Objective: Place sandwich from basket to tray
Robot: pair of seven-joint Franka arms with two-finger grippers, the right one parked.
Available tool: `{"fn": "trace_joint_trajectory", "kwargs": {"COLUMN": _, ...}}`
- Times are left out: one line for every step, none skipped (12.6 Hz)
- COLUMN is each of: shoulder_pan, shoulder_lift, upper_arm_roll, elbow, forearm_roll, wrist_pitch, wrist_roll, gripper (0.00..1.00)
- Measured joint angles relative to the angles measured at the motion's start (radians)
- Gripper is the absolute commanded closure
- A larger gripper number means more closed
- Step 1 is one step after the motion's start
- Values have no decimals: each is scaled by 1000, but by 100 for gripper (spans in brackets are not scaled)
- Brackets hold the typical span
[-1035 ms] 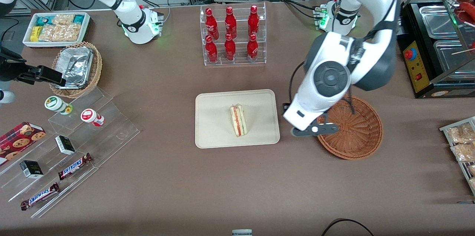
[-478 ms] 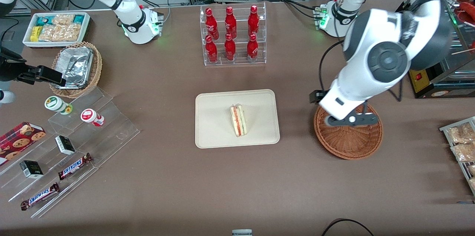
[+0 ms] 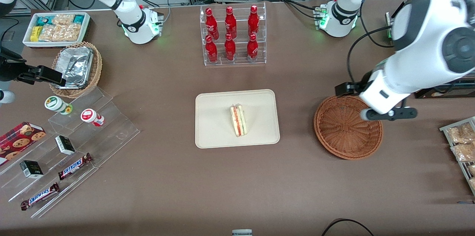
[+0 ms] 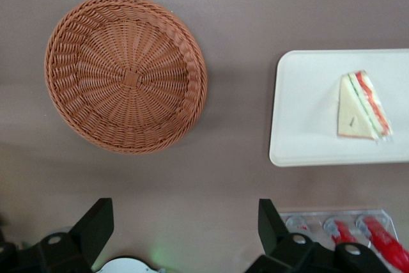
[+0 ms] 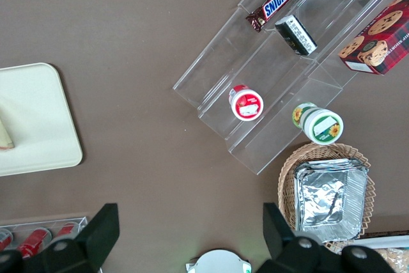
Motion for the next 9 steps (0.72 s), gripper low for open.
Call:
{"fn": "trace_joint_trajectory", "kwargs": {"shoulder_pan": 69, "shoulder_lift": -24, "upper_arm_roll": -48, "elbow": -8, "forearm_roll": 10, "wrist_pitch": -17, "wrist_roll": 18, "gripper": 0}}
{"fn": "trace_joint_trajectory", "kwargs": {"shoulder_pan": 119, "shoulder_lift": -54, "upper_arm_roll": -77, "elbow": -25, "forearm_roll": 23, "wrist_pitch": -26, "wrist_roll": 35, "gripper": 0}}
{"fn": "trace_joint_trajectory", "kwargs": {"shoulder_pan": 162, "shoulder_lift": -91, "upper_arm_roll": -99, "elbow": -52, "forearm_roll": 31, "wrist_pitch": -31, "wrist_roll": 63, "gripper": 0}}
{"fn": "trace_joint_trajectory", "kwargs": {"shoulder_pan": 201, "shoulder_lift": -130, "upper_arm_roll": -119, "elbow": -83, "forearm_roll": 35, "wrist_pitch": -35, "wrist_roll": 99, "gripper": 0}}
{"fn": "trace_joint_trajectory", "kwargs": {"shoulder_pan": 233, "shoulder_lift": -166, "upper_arm_roll": -130, "elbow": -114, "forearm_roll": 37, "wrist_pitch": -46, "wrist_roll": 131, "gripper": 0}}
{"fn": "trace_joint_trajectory", "kwargs": {"shoulder_pan": 254, "shoulder_lift": -195, "upper_arm_roll": -134, "elbow": -138, "forearm_roll": 38, "wrist_pitch": -56, "wrist_roll": 150, "gripper": 0}}
{"fn": "trace_joint_trajectory", "kwargs": {"shoulder_pan": 271, "shoulder_lift": -215, "upper_arm_roll": -136, "elbow": -155, "forearm_roll": 38, "wrist_pitch": -63, "wrist_roll": 159, "gripper": 0}}
{"fn": "trace_joint_trajectory", "kwargs": {"shoulder_pan": 283, "shoulder_lift": -231, "upper_arm_roll": -139, "elbow": -164, "forearm_roll": 41, "wrist_pitch": -71, "wrist_roll": 165, "gripper": 0}}
{"fn": "trace_joint_trajectory", "kwargs": {"shoulder_pan": 289, "shoulder_lift": -241, "upper_arm_roll": -142, "elbow": -168, "forearm_roll": 55, "wrist_pitch": -80, "wrist_roll": 167, "gripper": 0}}
